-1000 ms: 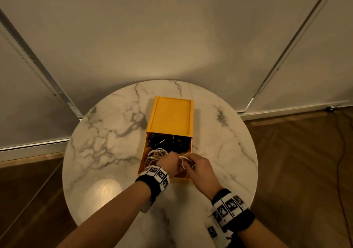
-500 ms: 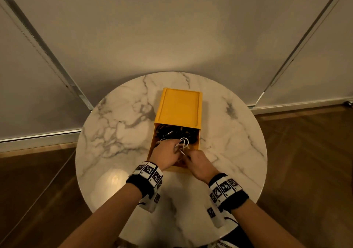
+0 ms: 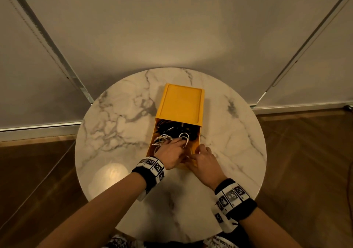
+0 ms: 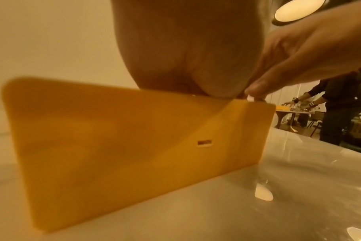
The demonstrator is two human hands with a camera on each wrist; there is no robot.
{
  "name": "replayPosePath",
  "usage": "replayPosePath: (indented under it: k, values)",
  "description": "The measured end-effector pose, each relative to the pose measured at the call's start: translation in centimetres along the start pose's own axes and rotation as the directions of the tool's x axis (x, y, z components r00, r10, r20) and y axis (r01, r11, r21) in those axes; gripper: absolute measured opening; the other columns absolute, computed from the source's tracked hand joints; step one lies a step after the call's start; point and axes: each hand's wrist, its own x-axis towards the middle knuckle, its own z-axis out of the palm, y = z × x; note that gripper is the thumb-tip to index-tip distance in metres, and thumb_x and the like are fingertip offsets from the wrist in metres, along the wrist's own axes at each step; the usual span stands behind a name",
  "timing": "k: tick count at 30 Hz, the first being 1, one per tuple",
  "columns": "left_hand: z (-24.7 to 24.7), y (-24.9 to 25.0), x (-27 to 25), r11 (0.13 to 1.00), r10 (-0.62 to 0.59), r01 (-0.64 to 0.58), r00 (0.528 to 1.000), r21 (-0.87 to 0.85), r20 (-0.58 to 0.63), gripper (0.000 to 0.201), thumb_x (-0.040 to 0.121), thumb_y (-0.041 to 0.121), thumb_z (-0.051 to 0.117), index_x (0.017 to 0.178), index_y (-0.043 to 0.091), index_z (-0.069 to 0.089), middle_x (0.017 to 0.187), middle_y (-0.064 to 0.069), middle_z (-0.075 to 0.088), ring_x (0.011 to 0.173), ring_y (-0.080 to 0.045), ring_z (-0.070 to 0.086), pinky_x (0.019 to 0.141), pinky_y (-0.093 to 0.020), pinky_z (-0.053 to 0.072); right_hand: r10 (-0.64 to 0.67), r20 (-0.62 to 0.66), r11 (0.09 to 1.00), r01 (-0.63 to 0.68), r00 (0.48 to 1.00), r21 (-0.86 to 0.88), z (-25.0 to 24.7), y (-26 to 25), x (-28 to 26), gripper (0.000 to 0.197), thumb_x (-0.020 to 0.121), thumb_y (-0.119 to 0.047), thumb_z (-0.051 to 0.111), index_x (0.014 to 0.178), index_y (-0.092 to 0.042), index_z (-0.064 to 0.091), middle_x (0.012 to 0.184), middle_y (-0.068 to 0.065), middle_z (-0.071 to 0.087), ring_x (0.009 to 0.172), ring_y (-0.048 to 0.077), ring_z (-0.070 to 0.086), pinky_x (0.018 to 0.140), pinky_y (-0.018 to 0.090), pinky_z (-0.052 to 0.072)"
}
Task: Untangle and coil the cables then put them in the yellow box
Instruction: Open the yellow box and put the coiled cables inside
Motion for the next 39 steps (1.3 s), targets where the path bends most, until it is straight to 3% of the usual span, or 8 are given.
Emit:
replayPosePath:
  k: [4, 10, 13, 16, 21, 27, 33, 39]
  values:
    - [-0.9, 1.1, 1.0, 0.995, -0.052, 0.052, 0.999, 0.083, -0.001, 0.024, 0.087, 0.02, 0.056, 0.105, 0.01, 0.068, 0.121, -0.005, 0.052, 0.115, -0.025, 0.046, 0.084, -0.04, 0.046, -0.026, 0.107, 0.984, 0.045, 0.994, -0.175, 1.6, 0.8, -1.5, 0.049, 0.092, -0.042, 0.053, 0.139, -0.028, 0.045, 0.137, 0.002, 0.038, 0.119, 0.027, 0.039, 0.096, 0.041, 0.04]
    - [-1.5, 1.9, 0.7, 0.991, -0.063, 0.061, 0.998, -0.115, -0.019, 0.02, 0.084, 0.021, 0.057, 0.101, 0.02, 0.069, 0.101, -0.004, 0.067, 0.095, -0.026, 0.064, 0.07, -0.034, 0.048, -0.116, 0.053, 0.993, 0.116, 0.992, 0.008, 1.9, 2.2, -1.4, 0.035, 0.097, -0.023, 0.048, 0.13, -0.022, 0.057, 0.132, 0.006, 0.045, 0.113, 0.028, 0.044, 0.093, 0.04, 0.044]
    - [0.3, 2.3, -1.3, 0.962, -0.101, 0.062, 0.986, -0.267, -0.135, 0.032, 0.091, 0.028, 0.056, 0.123, 0.025, 0.059, 0.12, -0.002, 0.064, 0.104, -0.022, 0.062, 0.08, -0.032, 0.047, -0.174, 0.069, 0.976, 0.163, 0.982, 0.147, 2.0, 2.9, -2.2, 0.032, 0.097, -0.033, 0.052, 0.126, -0.027, 0.061, 0.13, 0.004, 0.048, 0.112, 0.026, 0.044, 0.097, 0.038, 0.042]
    - [3.0, 3.5, -3.0, 0.948, -0.136, 0.092, 0.983, -0.303, -0.127, 0.047, 0.094, 0.037, 0.053, 0.138, 0.023, 0.046, 0.139, -0.003, 0.051, 0.124, -0.021, 0.051, 0.097, -0.037, 0.047, -0.211, 0.065, 0.963, 0.196, 0.975, 0.186, 2.3, 3.7, -3.9, 0.03, 0.097, -0.04, 0.052, 0.121, -0.028, 0.065, 0.126, 0.002, 0.051, 0.111, 0.024, 0.046, 0.098, 0.037, 0.043]
    - [4.4, 6.9, -3.6, 0.963, -0.136, 0.112, 0.987, -0.247, -0.084, 0.033, 0.093, 0.037, 0.051, 0.114, 0.018, 0.069, 0.118, -0.003, 0.06, 0.117, -0.02, 0.049, 0.094, -0.038, 0.047, -0.26, 0.089, 0.944, 0.234, 0.961, 0.233, 1.8, 6.6, -7.1, 0.051, 0.091, -0.056, 0.038, 0.103, -0.021, 0.073, 0.129, 0.003, 0.055, 0.116, 0.021, 0.049, 0.1, 0.037, 0.043]
    - [2.2, 7.5, -1.9, 0.95, -0.13, 0.127, 0.991, -0.287, 0.008, 0.021, 0.091, 0.025, 0.058, 0.104, 0.025, 0.074, 0.099, -0.003, 0.07, 0.086, -0.021, 0.066, 0.076, -0.039, 0.056, -0.226, -0.152, 0.951, 0.252, 0.962, 0.181, 2.3, 7.5, -9.5, 0.014, 0.084, -0.031, 0.071, 0.091, -0.019, 0.071, 0.115, 0.004, 0.063, 0.103, 0.025, 0.054, 0.085, 0.038, 0.05]
    - [1.8, 6.1, -2.1, 0.987, -0.108, 0.107, 0.994, -0.122, -0.002, 0.018, 0.088, 0.029, 0.065, 0.103, 0.023, 0.074, 0.113, -0.002, 0.059, 0.108, -0.022, 0.052, 0.085, -0.038, 0.051, -0.206, -0.169, 0.964, 0.229, 0.964, 0.133, 3.9, 5.1, -9.5, 0.025, 0.085, -0.045, 0.057, 0.089, -0.022, 0.068, 0.097, -0.003, 0.063, 0.101, 0.023, 0.051, 0.079, 0.038, 0.05]
    - [-0.2, 4.1, -3.3, 0.897, -0.129, 0.068, 0.985, -0.436, -0.112, 0.013, 0.085, 0.03, 0.069, 0.089, 0.021, 0.077, 0.103, 0.006, 0.068, 0.091, -0.01, 0.062, 0.083, -0.036, 0.052, -0.218, -0.184, 0.963, 0.242, 0.958, 0.12, 3.5, 4.5, -9.7, 0.031, 0.088, -0.042, 0.051, 0.102, -0.021, 0.068, 0.107, -0.002, 0.064, 0.108, 0.018, 0.049, 0.082, 0.034, 0.049]
